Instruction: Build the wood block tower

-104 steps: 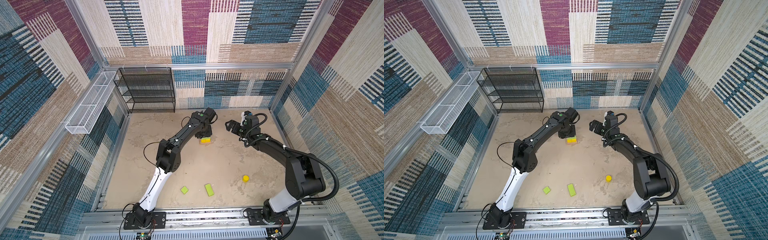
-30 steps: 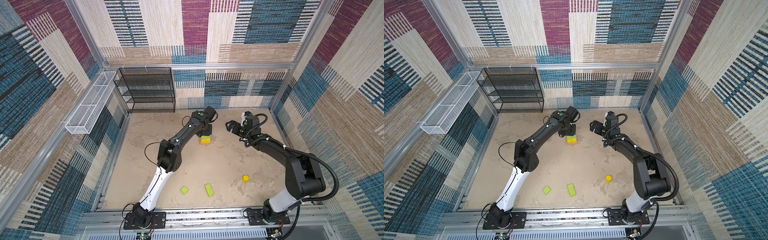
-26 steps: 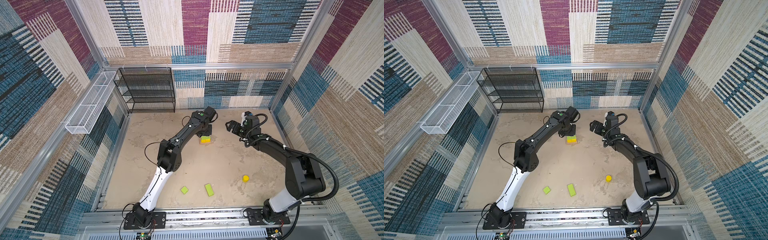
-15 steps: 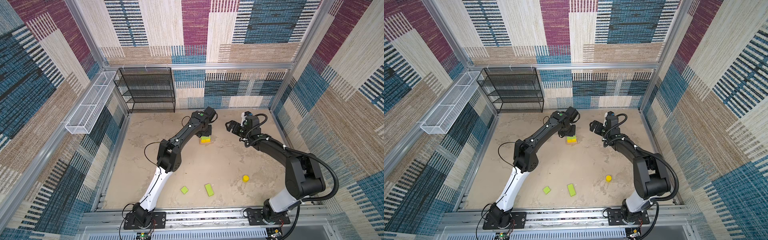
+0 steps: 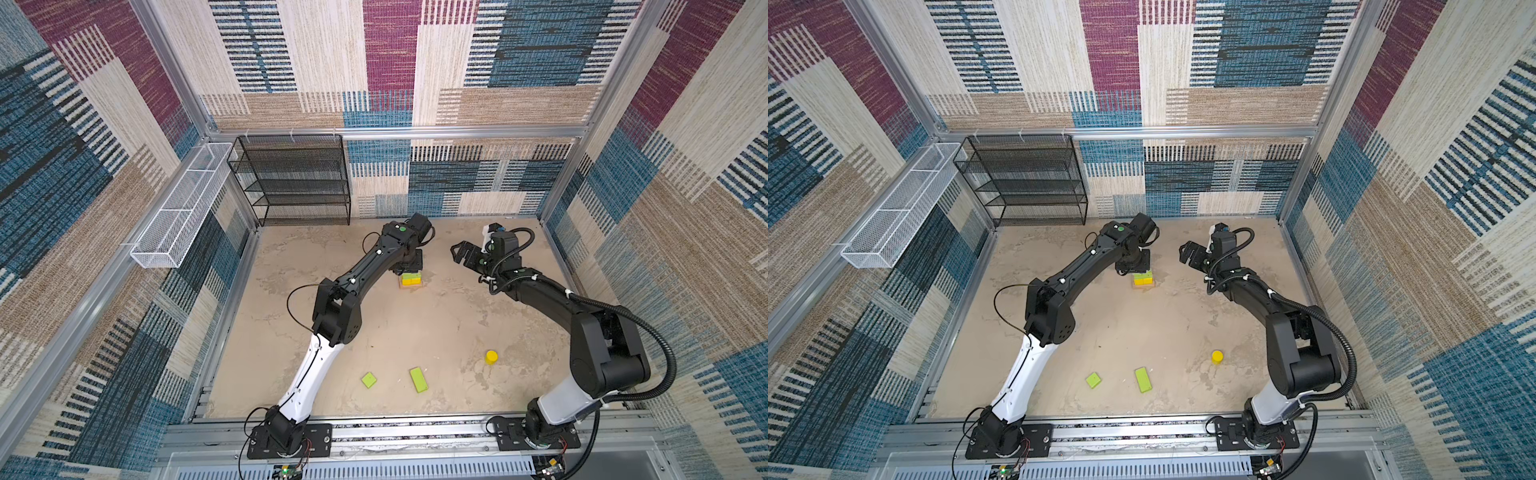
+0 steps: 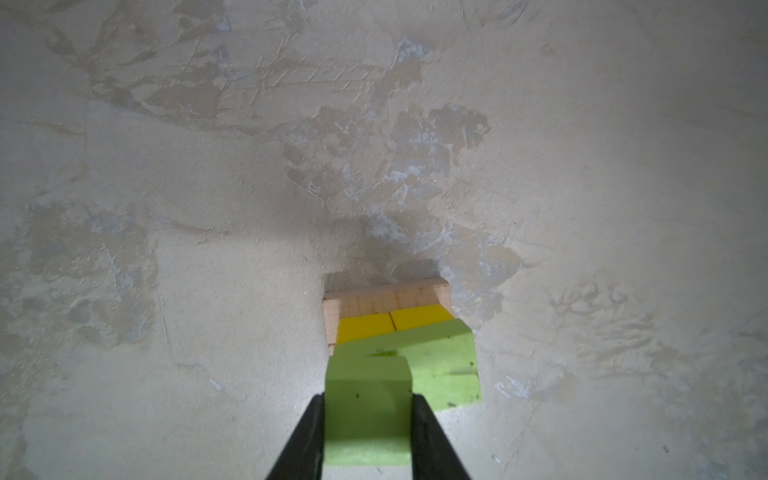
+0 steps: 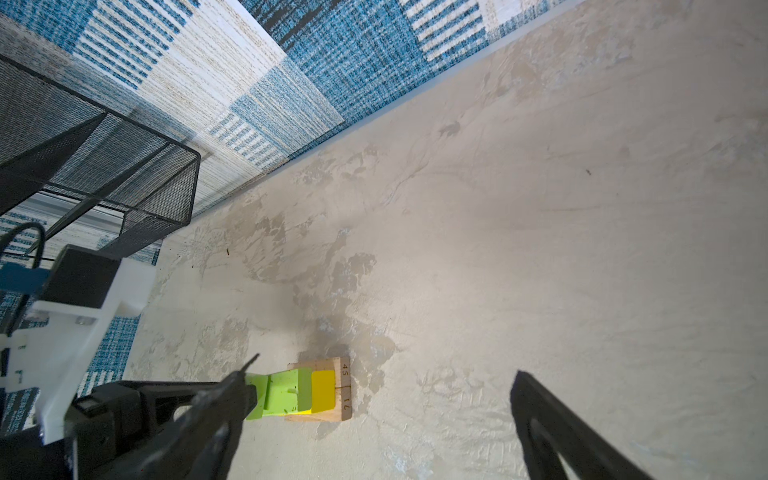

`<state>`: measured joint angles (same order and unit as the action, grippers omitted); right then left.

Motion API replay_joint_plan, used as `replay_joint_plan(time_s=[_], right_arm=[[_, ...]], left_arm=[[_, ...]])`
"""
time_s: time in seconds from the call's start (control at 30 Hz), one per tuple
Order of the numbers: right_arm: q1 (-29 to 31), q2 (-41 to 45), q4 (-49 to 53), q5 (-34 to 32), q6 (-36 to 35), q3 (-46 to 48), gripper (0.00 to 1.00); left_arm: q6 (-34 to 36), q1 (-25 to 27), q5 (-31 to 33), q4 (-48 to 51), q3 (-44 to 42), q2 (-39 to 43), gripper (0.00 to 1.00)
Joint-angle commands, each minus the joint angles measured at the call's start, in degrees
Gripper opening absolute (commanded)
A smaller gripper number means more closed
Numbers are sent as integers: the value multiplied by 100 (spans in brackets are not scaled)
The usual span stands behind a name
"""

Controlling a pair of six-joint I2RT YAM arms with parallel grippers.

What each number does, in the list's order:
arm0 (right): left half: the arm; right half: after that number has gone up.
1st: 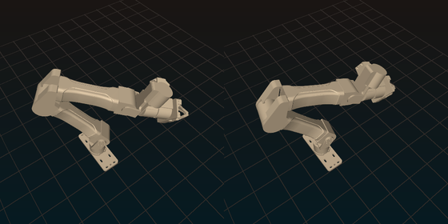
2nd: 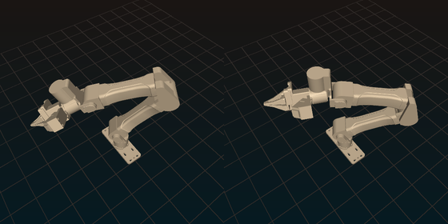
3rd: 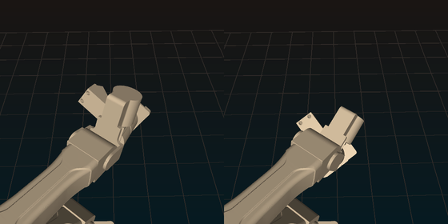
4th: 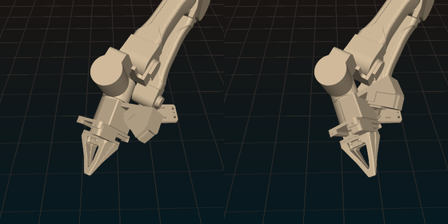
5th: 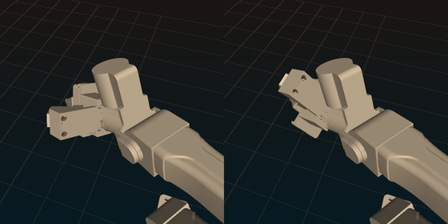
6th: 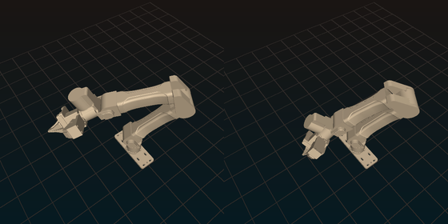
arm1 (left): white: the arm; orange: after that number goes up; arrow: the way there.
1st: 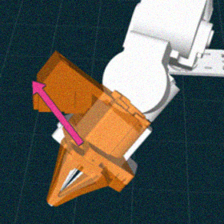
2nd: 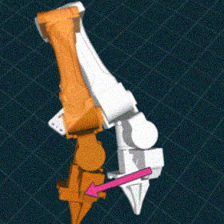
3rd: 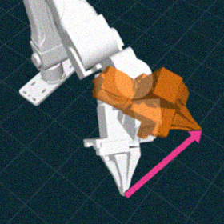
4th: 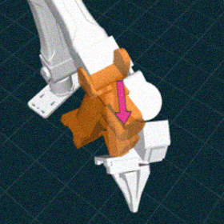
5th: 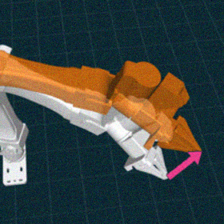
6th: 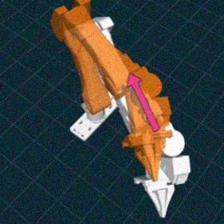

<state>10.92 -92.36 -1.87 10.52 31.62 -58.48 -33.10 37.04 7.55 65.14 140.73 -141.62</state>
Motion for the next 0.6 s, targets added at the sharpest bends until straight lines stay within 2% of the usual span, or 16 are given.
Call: replay_joint_plan(time_s=[0.0,0.57], right_arm=[[7,-2,-214,64,72,-14,99],[-2,-35,-235,71,75,3,99]], left_arm=[[-246,5,27,60,-34,64,35],[-587,5,-34,51,-4,-2,36]])
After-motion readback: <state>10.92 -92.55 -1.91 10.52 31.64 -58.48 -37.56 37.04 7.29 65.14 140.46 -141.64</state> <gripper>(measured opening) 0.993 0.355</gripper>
